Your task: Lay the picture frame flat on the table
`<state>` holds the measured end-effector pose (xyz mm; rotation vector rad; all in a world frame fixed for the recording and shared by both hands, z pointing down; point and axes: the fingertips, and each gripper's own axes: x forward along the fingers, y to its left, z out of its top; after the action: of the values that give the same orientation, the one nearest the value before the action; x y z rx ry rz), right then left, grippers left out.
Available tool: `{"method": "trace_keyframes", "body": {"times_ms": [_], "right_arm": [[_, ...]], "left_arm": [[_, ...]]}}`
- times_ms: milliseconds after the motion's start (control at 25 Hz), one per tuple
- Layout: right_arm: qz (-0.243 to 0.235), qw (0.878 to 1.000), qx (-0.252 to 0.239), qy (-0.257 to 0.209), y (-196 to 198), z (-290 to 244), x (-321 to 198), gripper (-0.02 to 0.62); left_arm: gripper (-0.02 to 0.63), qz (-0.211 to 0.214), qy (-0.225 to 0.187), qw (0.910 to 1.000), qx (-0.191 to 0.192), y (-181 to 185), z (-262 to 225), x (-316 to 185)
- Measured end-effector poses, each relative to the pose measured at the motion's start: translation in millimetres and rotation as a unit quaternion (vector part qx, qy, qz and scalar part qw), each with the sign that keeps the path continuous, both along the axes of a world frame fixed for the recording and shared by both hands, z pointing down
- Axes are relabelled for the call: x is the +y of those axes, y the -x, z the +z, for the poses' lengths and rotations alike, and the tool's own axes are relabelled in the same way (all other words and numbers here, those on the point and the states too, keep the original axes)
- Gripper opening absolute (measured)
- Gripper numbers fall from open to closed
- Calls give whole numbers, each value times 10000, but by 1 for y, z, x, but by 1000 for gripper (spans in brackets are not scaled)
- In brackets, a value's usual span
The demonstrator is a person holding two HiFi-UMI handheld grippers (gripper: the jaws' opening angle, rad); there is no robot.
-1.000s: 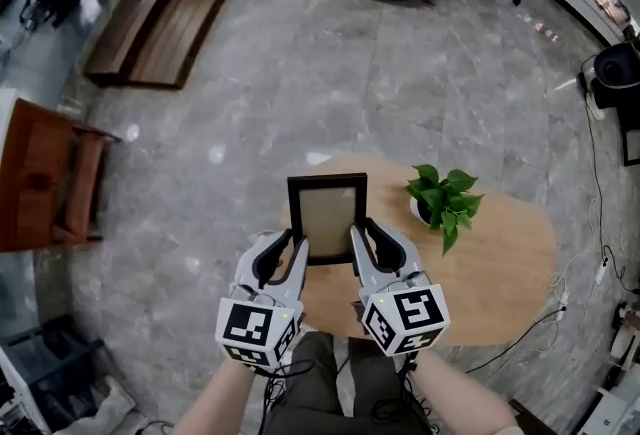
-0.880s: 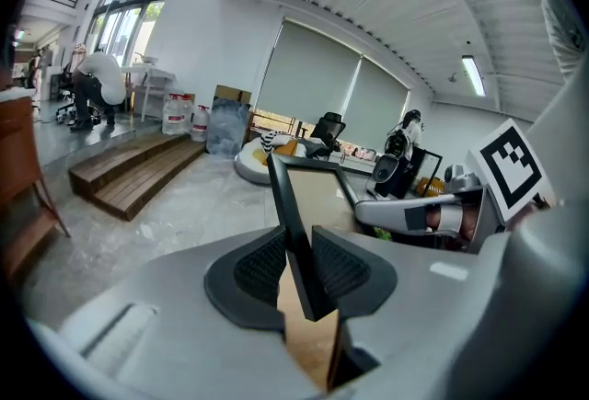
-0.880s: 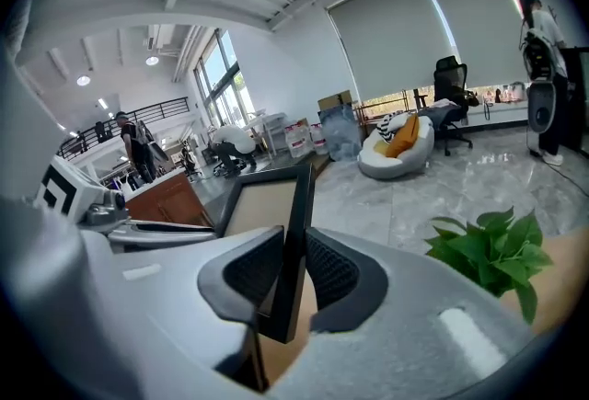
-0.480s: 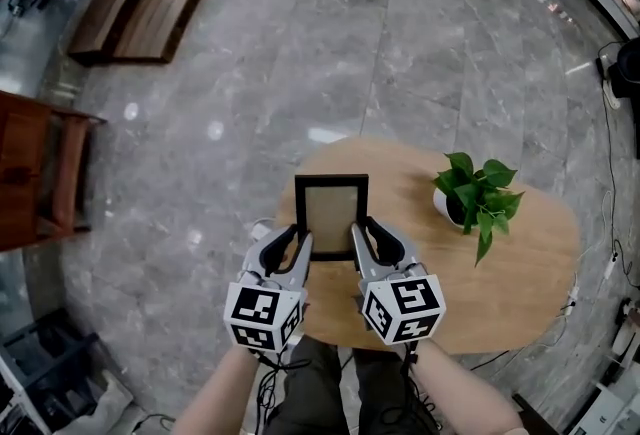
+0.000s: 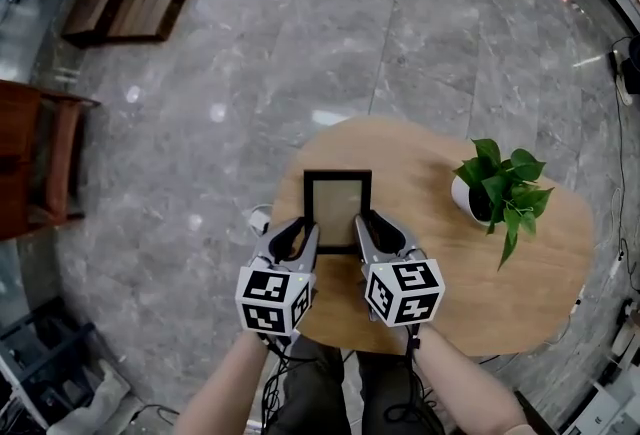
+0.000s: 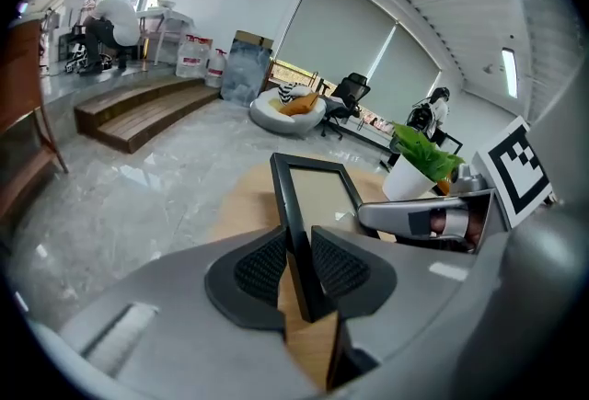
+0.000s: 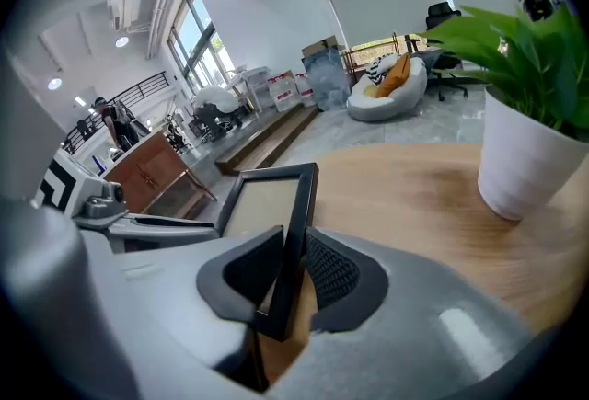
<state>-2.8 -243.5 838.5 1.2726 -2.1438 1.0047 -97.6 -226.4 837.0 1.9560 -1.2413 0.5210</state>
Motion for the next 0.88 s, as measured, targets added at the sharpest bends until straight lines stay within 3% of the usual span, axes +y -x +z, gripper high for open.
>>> {"method": "trace_keyframes", "body": {"times_ms": [360,880], "right_arm": [[-248,9992,184,236,-2,29,5,94],[-101,9997,163,180,-6,18,3,103]], "left_arm": [[107,-121,354,9993,-61,-3,30,2],[142,-118,413,9990,-137,4,21,0]]}}
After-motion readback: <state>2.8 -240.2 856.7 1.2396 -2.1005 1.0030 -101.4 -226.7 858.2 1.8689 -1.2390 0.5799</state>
